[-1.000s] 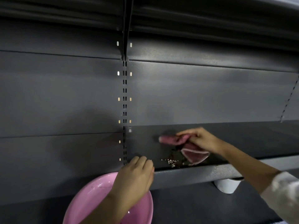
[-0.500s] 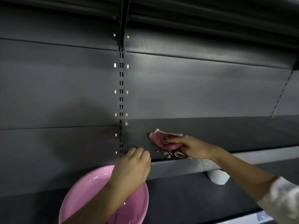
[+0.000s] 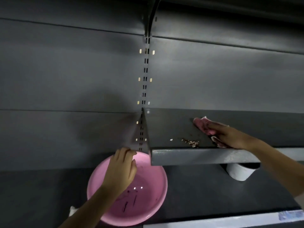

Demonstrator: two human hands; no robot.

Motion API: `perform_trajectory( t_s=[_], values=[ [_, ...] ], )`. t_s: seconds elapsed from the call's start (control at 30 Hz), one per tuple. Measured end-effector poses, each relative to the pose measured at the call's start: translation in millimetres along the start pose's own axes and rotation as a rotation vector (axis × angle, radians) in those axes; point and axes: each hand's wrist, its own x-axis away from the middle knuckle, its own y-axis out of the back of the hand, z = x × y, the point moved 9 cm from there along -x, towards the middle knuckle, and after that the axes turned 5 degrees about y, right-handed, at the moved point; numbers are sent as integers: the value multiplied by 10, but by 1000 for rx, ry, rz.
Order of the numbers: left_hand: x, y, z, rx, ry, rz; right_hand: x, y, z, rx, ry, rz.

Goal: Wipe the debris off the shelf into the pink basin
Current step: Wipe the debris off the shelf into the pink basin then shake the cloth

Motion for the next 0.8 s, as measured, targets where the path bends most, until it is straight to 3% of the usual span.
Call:
perform_trajectory(
  t_s=[0.2, 0.23, 0.33, 0.4, 0.47, 0.63, 0.8],
  values=[
    [1047, -644, 1222, -299, 587, 614, -36, -125, 157, 1, 12, 75],
    [1186, -635, 1387, -356, 675, 640, -64, -161, 189, 14, 16, 95],
    [1481, -549, 1674, -305, 1014, 632, -159, -280, 365, 44, 67, 137],
    [1681, -629, 1758, 7, 1329, 593, -213, -330, 457, 46, 96, 133],
    [1793, -760, 1757, 227, 1510, 587, -232, -345, 474, 38, 100, 121],
    [1839, -861, 1718, 333, 1587, 545, -216, -312, 453, 52, 75, 96],
    [1642, -739, 1604, 444, 1629, 379, -187, -274, 477, 64, 32, 101]
  ],
)
